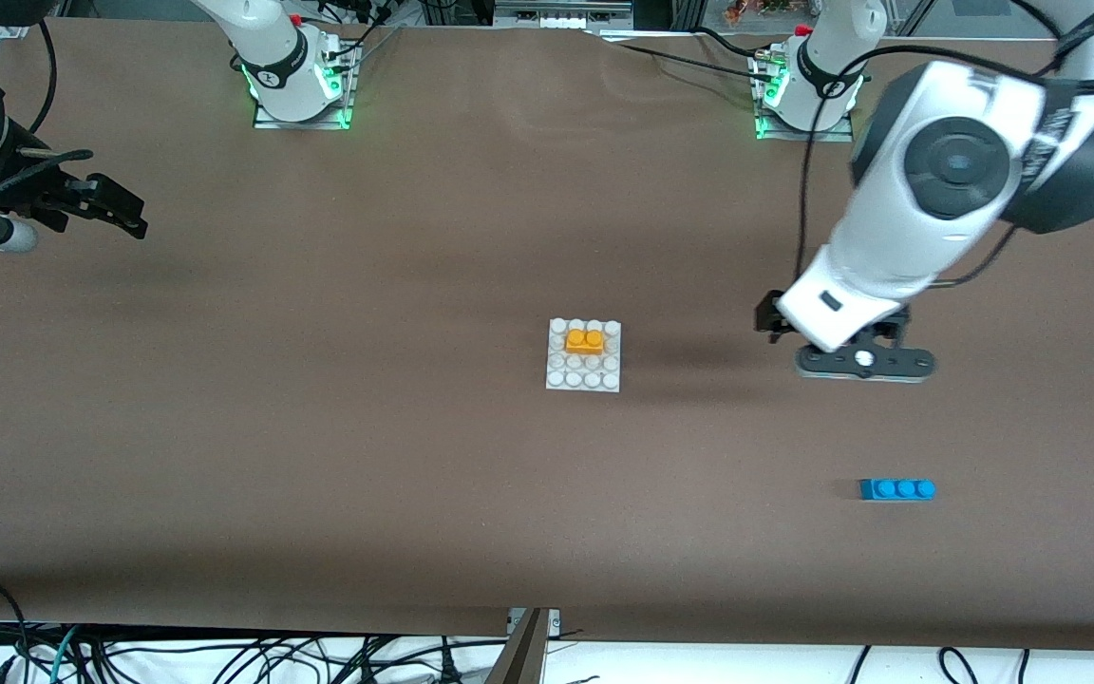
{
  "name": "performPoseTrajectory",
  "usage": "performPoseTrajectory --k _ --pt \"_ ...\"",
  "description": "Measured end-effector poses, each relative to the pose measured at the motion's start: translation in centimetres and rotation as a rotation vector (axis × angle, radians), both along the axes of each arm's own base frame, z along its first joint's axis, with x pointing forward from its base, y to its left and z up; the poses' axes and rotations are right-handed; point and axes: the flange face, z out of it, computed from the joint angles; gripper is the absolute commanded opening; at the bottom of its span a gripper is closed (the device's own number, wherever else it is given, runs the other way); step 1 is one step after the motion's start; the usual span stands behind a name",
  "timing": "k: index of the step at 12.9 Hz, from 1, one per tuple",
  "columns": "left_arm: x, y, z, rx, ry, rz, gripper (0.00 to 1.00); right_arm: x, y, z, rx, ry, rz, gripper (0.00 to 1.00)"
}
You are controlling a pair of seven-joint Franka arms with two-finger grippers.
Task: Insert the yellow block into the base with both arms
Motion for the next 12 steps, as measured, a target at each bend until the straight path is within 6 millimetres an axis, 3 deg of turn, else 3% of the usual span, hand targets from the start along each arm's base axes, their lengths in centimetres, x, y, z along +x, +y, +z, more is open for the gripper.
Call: performPoseTrajectory --k 4,6,9,12 --pt "-2.1 11.6 4.4 -0.105 0.051 0.010 1.00 0.0 0.0 0.0 0.000 0.000 0.000 1.00" --pt "-4.3 15.1 4.5 -0.110 0.023 0.036 1.00 0.0 0.0 0.0 0.000 0.000 0.000 1.00" --pt "-7.1 15.9 2.7 -0.104 0.015 0.049 1.00 0.0 0.0 0.0 0.000 0.000 0.000 1.00" --pt "-7.6 15.1 2.5 -0.103 0.009 0.035 1.00 0.0 0.0 0.0 0.000 0.000 0.001 1.00"
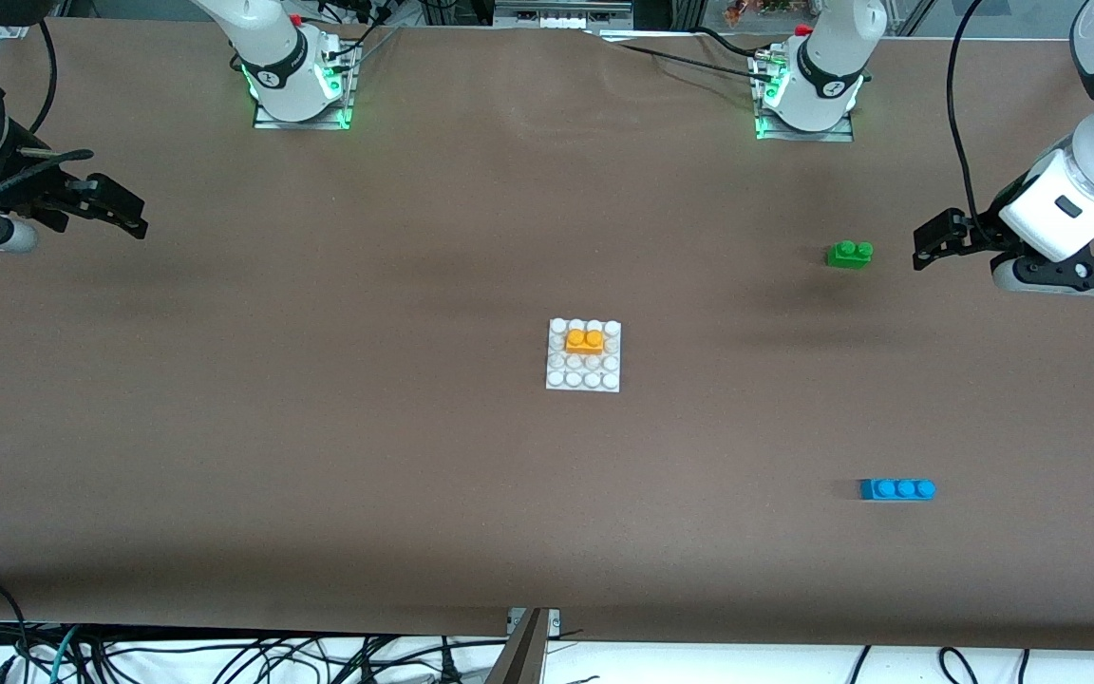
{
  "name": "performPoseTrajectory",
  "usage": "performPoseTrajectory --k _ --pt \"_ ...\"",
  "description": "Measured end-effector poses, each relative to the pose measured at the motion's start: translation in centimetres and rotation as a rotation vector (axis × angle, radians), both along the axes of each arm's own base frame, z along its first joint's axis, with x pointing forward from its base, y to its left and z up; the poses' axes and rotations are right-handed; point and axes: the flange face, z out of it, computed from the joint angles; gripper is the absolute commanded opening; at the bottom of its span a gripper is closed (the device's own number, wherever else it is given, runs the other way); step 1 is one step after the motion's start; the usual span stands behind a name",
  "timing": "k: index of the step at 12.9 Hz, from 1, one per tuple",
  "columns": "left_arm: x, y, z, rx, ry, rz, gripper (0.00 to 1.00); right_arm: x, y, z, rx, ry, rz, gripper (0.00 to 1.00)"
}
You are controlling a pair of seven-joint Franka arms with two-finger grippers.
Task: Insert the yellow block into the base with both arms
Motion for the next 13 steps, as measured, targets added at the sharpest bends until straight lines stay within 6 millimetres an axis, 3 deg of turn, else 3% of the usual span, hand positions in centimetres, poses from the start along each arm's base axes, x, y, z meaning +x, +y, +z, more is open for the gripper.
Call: performPoseTrajectory --k 13 --pt "1.2 0.2 0.1 -0.003 -0.008 0.004 1.00 0.0 0.0 0.0 0.000 -0.001 0.000 1.00"
